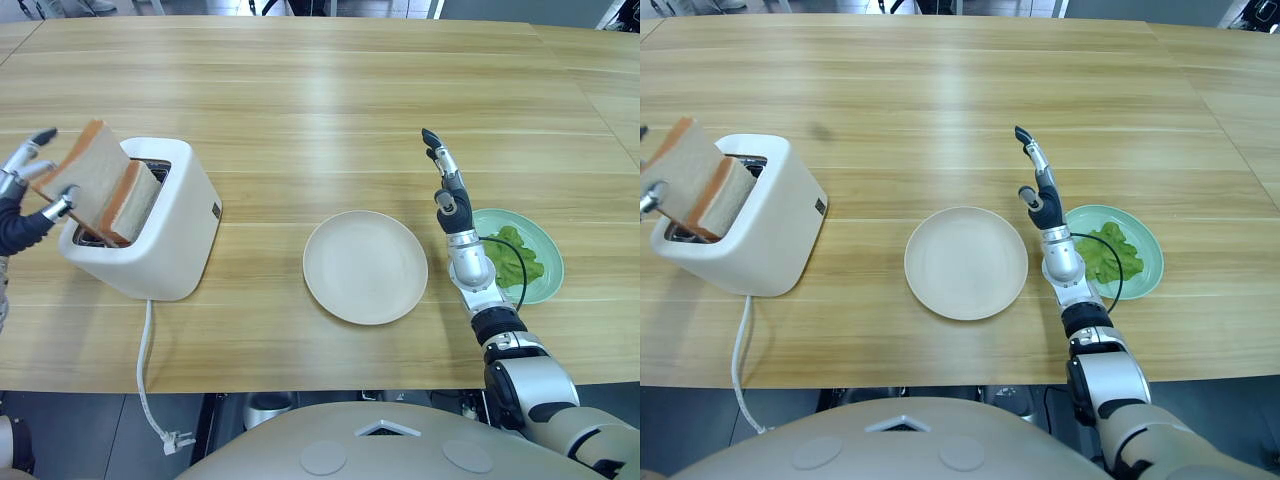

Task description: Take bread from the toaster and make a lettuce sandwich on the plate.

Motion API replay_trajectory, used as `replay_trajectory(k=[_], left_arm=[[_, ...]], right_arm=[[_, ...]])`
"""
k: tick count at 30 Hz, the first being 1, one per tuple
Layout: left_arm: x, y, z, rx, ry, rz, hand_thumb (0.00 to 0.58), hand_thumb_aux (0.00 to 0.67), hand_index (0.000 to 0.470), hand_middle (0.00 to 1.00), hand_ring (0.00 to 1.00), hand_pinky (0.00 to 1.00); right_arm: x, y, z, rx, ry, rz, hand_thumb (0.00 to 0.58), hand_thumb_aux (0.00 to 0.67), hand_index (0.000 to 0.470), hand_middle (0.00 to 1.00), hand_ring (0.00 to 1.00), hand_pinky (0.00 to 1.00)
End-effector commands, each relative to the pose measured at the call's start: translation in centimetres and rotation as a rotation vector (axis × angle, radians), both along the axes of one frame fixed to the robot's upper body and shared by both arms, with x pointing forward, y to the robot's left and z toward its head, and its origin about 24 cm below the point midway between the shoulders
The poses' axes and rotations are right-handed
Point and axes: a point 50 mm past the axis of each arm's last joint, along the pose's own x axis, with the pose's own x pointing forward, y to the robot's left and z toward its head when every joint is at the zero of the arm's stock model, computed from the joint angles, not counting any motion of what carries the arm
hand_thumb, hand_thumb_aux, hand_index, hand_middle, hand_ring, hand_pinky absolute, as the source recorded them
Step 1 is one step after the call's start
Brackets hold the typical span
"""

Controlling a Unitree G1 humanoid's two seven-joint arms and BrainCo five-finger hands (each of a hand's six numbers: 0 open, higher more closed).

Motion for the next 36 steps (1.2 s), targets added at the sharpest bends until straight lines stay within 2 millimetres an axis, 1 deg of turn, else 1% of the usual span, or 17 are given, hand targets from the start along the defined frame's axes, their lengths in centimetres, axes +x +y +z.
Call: replay_trajectory(k=[1,2,5,9,11,14,16,19,21,22,24,28,30,33,35,36], left_arm=[[0.0,-0.2,1.9,-0.081,-0.113,-0.050,0.580,0.670,0.460,0.95,0.95,0.95],[0.0,-0.3,2.5,-0.106,-0.147,-0.071,0.580,0.670,0.460,1.00,1.00,1.00],[-0.3,-0.4,3.8,-0.149,-0.210,-0.119,0.580,0.670,0.460,1.00,1.00,1.00],[-0.4,-0.5,6.5,-0.239,-0.298,-0.202,0.580,0.670,0.460,1.00,1.00,1.00],[0.3,-1.3,7.5,-0.308,-0.303,-0.294,0.580,0.670,0.460,1.00,1.00,1.00],[2.0,-3.3,8.4,-0.418,-0.277,-0.429,0.580,0.670,0.460,1.00,1.00,1.00],[2.6,-3.8,9.0,-0.480,-0.269,-0.469,0.580,0.670,0.460,1.00,1.00,1.00],[3.3,-4.3,9.9,-0.577,-0.263,-0.516,0.580,0.670,0.460,1.00,1.00,1.00],[4.0,-5.2,10.2,-0.645,-0.233,-0.566,0.580,0.670,0.460,1.00,1.00,1.00],[4.4,-5.9,10.3,-0.675,-0.213,-0.600,0.580,0.670,0.460,1.00,1.00,1.00],[5.3,-7.8,10.2,-0.720,-0.156,-0.683,0.580,0.670,0.460,1.00,1.00,1.00],[7.6,-12.7,9.5,-0.738,-0.041,-0.810,0.580,0.670,0.460,1.00,1.00,1.00],[9.2,-15.9,8.5,-0.767,0.059,-0.891,0.580,0.670,0.460,1.00,1.00,1.00],[10.6,-20.4,6.2,-0.770,0.230,-0.990,0.580,0.670,0.460,1.00,1.00,1.00],[11.2,-22.5,4.4,-0.774,0.351,-1.023,0.580,0.670,0.460,1.00,1.00,1.00],[11.4,-23.1,3.7,-0.777,0.396,-1.028,0.580,0.670,0.460,1.00,1.00,1.00]], right_arm=[[0.0,-0.1,0.0,0.008,0.003,-0.011,0.000,0.000,0.000,0.00,0.00,0.00],[-0.1,-0.1,-0.1,0.009,0.004,-0.012,0.000,0.000,0.000,0.00,0.00,0.00],[-0.1,-0.1,-0.1,0.011,0.004,-0.013,0.000,0.000,0.000,0.00,0.00,0.00],[-0.4,-0.3,0.1,0.017,-0.011,-0.023,0.000,0.000,0.000,0.00,0.00,0.00],[-0.5,-0.6,0.1,0.016,-0.014,-0.044,0.000,0.000,0.000,0.00,0.00,0.00],[-0.5,-2.1,0.3,-0.001,-0.022,-0.147,0.000,0.000,0.000,0.00,0.00,0.00],[-0.6,-2.7,0.5,-0.017,-0.030,-0.187,0.000,0.000,0.000,0.00,0.00,0.00],[-0.8,-3.0,0.5,-0.029,-0.035,-0.206,0.000,0.000,0.000,0.00,0.00,0.00],[-1.0,-3.4,0.6,-0.050,-0.042,-0.223,0.000,0.000,0.000,0.00,0.00,0.00],[-1.1,-3.7,0.8,-0.064,-0.052,-0.236,0.000,0.000,0.000,0.00,0.00,0.00],[-1.4,-4.6,1.3,-0.085,-0.075,-0.273,0.000,0.000,0.000,0.00,0.00,0.00],[-2.0,-6.7,2.1,-0.131,-0.107,-0.372,0.000,0.000,0.000,0.00,0.00,0.00],[-2.2,-7.6,2.4,-0.174,-0.119,-0.441,0.000,0.000,0.000,0.00,0.00,0.00],[-2.2,-8.5,2.6,-0.225,-0.128,-0.515,0.000,0.000,0.000,0.00,0.00,0.00],[-2.3,-8.9,2.7,-0.258,-0.132,-0.547,0.000,0.000,0.000,0.00,0.00,0.00],[-2.3,-9.0,2.8,-0.272,-0.133,-0.556,0.000,0.000,0.000,0.00,0.00,0.00]])
